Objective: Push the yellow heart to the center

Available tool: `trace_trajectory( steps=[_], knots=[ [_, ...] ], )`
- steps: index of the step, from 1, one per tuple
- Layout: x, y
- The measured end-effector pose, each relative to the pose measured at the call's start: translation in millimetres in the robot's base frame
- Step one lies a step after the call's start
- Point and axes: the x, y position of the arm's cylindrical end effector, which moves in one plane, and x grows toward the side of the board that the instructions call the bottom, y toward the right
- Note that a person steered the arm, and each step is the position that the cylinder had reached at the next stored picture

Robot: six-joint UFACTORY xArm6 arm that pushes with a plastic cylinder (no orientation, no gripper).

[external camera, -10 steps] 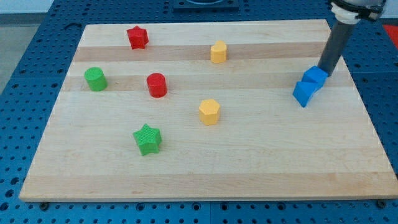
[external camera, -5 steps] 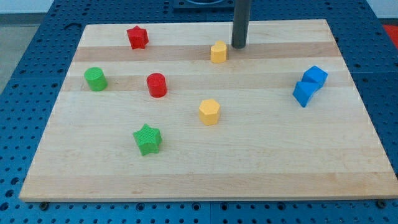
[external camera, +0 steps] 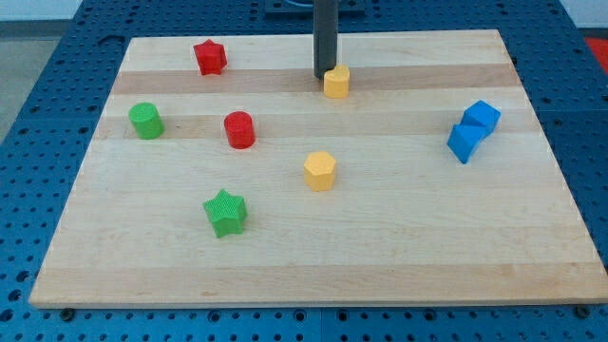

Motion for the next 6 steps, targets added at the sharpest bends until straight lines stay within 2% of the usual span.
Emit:
trace_trajectory(
  steps=[2, 3, 5, 6],
  knots=[
    [38, -10],
    [41, -12],
    [-56, -10],
    [-47, 7]
  ],
)
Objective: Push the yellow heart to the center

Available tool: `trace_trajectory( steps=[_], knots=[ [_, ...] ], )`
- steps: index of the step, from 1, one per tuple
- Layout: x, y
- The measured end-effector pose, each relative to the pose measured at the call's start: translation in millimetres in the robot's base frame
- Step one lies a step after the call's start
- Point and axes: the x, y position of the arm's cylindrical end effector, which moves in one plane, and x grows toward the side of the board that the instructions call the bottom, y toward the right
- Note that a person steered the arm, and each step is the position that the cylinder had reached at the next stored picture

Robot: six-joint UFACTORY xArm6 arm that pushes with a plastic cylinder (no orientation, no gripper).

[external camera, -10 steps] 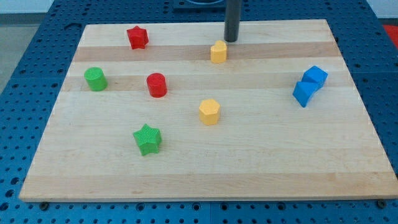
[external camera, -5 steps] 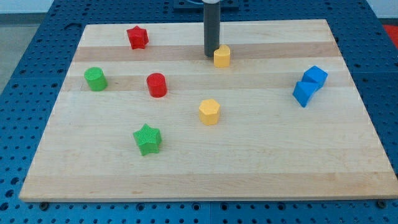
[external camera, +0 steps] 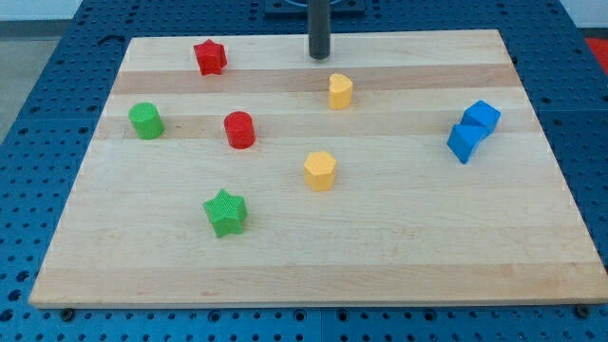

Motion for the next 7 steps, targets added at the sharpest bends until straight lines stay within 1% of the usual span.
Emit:
trace_trajectory(
  steps=[1, 2, 4, 7],
  knots=[
    [15, 13],
    [17, 13],
    [61, 13],
    [139, 3]
  ],
)
